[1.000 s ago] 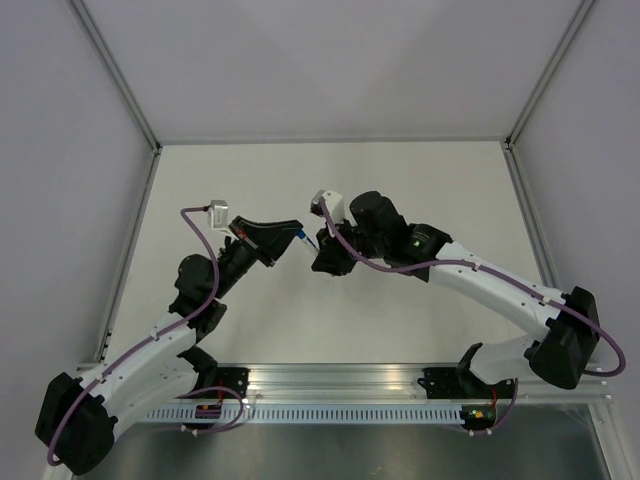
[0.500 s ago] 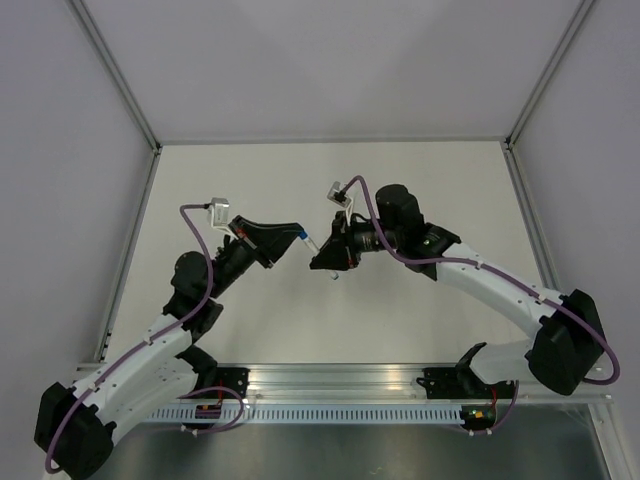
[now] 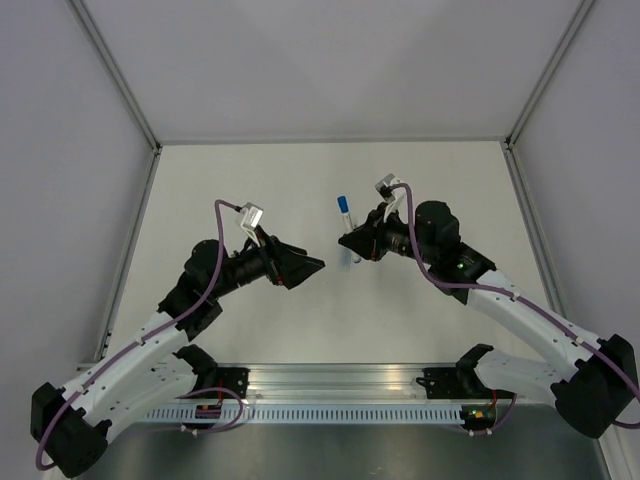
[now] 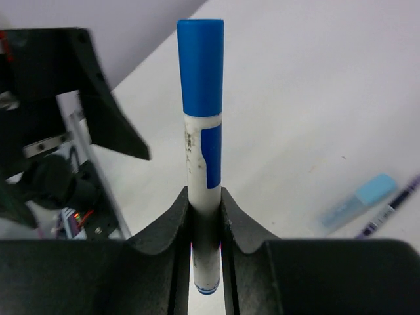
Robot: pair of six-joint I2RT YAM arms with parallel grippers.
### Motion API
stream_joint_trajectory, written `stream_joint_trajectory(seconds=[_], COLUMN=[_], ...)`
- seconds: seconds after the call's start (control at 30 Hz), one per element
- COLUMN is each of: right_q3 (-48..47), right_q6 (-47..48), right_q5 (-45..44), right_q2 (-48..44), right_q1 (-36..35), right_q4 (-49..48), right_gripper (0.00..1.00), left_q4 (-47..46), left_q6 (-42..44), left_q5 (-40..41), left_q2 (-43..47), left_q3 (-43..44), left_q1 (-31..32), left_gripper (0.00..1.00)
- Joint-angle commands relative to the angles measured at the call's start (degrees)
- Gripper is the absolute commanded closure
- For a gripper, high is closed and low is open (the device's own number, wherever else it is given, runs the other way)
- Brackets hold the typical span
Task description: Insert the pens into the pen caps
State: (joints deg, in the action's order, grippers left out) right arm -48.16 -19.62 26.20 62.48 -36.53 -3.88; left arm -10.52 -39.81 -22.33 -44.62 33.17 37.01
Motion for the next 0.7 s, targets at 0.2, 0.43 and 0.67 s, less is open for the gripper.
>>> stream_joint_trajectory(seconds=[0.2,0.43,0.67], right_q3=[-4.48,-8.00,-9.48], right_q6=[-7.18,-11.06,-10.36], right_q5=[-37.17,-42.01,-42.80], right_q2=[14.74,26.72,34.63], right_q1=[0.15,2.16,4.28], right_q4=[17.85,18.82,15.83], right_gripper=[1.00,1.00,0.90], left_q4=[6.39,12.00,13.42], left_q6=[5.97,8.17,8.35], left_q5=[16.16,23.11,28.30], left_q2=[-4.77,-5.22,1.02], left_q3=[-3.28,-1.79,-3.63], left_q1=[0.07,0.08,-0.01], left_gripper=[0.00,0.00,0.00])
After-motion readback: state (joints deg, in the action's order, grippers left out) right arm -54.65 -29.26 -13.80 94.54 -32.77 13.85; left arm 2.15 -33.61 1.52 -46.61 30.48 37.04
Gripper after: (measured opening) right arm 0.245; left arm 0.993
